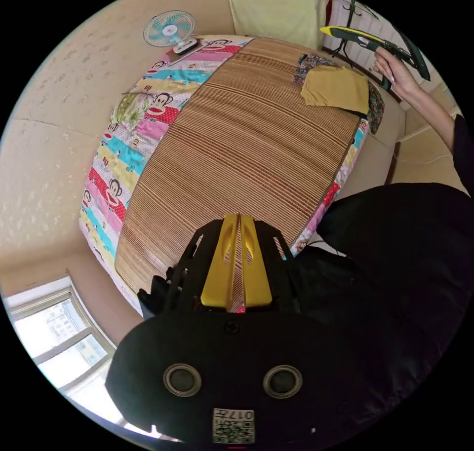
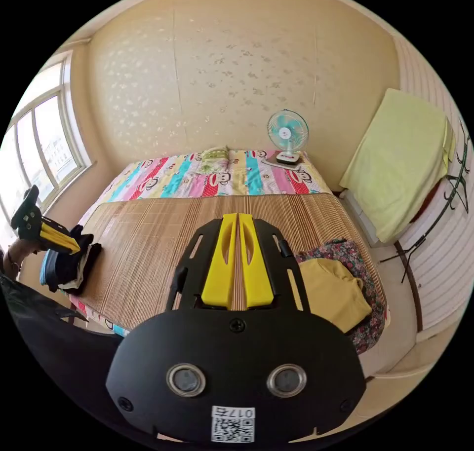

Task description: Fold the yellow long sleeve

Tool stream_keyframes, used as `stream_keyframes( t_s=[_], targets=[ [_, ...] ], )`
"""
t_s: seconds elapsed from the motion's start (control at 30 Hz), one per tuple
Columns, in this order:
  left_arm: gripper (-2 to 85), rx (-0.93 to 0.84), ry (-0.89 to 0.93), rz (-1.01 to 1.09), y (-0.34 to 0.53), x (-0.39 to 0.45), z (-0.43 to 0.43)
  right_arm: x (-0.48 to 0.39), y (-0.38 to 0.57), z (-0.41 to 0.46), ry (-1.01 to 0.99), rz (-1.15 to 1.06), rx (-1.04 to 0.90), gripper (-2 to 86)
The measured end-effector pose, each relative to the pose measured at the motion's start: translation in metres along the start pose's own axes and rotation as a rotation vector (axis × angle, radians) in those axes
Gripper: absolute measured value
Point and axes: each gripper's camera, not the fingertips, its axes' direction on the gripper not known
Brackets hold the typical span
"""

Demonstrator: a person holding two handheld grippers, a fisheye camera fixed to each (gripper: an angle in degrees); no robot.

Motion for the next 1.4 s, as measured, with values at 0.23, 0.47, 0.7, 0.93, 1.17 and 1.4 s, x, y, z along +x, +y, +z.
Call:
stream_keyframes(
  t_s=[0.23, 0.47, 0.7, 0.93, 1.17, 1.4],
  targets=[
    [-0.7, 0.266, 0.903, 0.008, -0.039, 0.026, 0.008, 0.105, 0.023, 0.012, 0.112, 0.063, -0.047, 1.0],
    [-0.8, 0.548, 1.163, -0.093, -0.024, -0.004, 0.017, 0.218, -0.021, 0.101, 0.179, 0.243, -0.361, 8.4],
    [-1.0, 0.790, 0.993, -0.153, 0.009, -0.019, -0.006, 0.257, -0.011, 0.119, 0.092, 0.696, -0.326, 4.1],
    [-1.0, 0.989, 0.978, -0.321, 0.052, -0.053, 0.004, 0.068, -0.055, 0.044, -0.400, 0.430, -0.087, 2.2],
    [-1.0, 1.024, 0.981, -0.364, 0.060, -0.078, 0.017, -0.107, -0.026, 0.089, -1.134, 0.000, -0.529, 1.2],
    [-1.0, 0.947, 0.968, -0.350, 0.053, -0.092, 0.022, -0.047, -0.126, 0.128, -0.430, -0.061, -0.524, 6.7]
  ],
)
